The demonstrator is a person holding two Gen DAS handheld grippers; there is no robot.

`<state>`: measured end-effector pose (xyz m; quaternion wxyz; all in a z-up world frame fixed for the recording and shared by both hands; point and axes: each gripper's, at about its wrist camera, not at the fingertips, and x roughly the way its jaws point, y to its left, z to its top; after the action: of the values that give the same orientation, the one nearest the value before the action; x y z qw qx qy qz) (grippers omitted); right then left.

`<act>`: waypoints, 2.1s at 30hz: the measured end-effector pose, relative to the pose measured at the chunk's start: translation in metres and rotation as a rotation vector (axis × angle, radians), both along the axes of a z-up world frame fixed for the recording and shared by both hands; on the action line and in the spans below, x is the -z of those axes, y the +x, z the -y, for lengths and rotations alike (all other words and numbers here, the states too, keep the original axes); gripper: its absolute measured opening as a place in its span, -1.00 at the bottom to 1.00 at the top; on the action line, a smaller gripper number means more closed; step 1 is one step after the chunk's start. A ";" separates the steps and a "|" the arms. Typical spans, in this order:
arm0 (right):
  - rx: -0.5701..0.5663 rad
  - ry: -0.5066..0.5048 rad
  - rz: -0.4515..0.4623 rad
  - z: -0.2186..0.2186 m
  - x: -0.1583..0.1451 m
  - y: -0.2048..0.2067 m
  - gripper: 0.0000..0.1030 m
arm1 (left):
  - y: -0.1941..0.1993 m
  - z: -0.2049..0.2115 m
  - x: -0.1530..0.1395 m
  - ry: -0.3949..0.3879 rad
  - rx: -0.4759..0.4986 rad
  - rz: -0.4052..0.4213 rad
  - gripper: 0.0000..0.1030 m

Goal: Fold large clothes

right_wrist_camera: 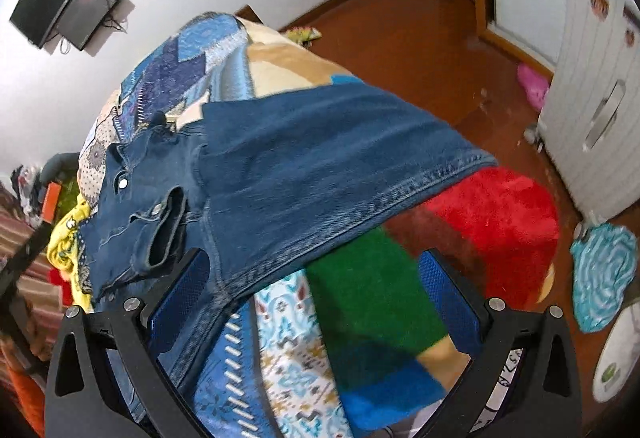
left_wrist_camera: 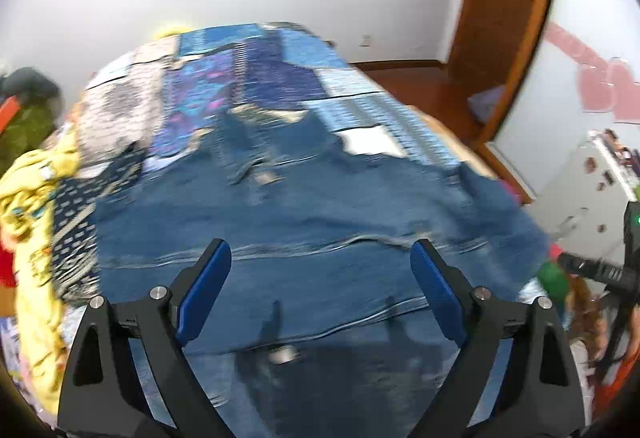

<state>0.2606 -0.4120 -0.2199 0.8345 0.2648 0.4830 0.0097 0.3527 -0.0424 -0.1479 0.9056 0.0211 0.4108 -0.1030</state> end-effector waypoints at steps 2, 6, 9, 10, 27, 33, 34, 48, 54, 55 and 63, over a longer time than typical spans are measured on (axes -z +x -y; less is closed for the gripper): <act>-0.008 0.058 -0.031 0.009 0.014 0.007 1.00 | -0.006 -0.017 0.007 0.017 -0.035 -0.011 0.77; -0.025 0.105 -0.015 0.020 0.022 0.017 1.00 | -0.016 -0.047 0.024 0.018 -0.097 -0.039 0.77; -0.020 0.097 -0.035 0.030 0.030 0.029 1.00 | -0.021 -0.066 0.037 -0.006 -0.150 -0.064 0.77; -0.013 0.121 -0.049 0.036 0.038 0.034 1.00 | -0.023 -0.073 0.039 -0.017 -0.168 -0.071 0.77; 0.275 0.161 -0.045 0.093 0.064 0.060 -0.55 | -0.040 -0.098 0.058 -0.066 -0.260 -0.103 0.77; 0.255 0.083 0.043 0.091 0.032 0.041 -0.82 | -0.045 -0.093 0.056 -0.064 -0.239 -0.091 0.77; 0.248 0.074 0.062 0.088 0.023 0.041 -0.84 | -0.046 -0.092 0.055 -0.061 -0.236 -0.086 0.77; -0.111 -0.045 0.457 -0.051 -0.163 0.044 -0.85 | -0.075 -0.103 0.041 -0.052 -0.203 -0.015 0.77; -0.292 0.053 0.442 -0.142 -0.157 0.066 -0.85 | -0.082 -0.121 0.032 -0.126 -0.214 0.023 0.77; -0.313 0.062 0.425 -0.156 -0.151 0.069 -0.85 | -0.083 -0.123 0.031 -0.119 -0.212 0.025 0.77; -0.517 0.037 0.119 -0.261 -0.053 0.088 -0.84 | -0.098 -0.138 0.036 -0.070 -0.212 0.029 0.77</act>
<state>0.3487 -0.1505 -0.1670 0.8263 0.1467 0.4844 0.2470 0.2548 0.0952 -0.1842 0.9175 -0.0525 0.3937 -0.0205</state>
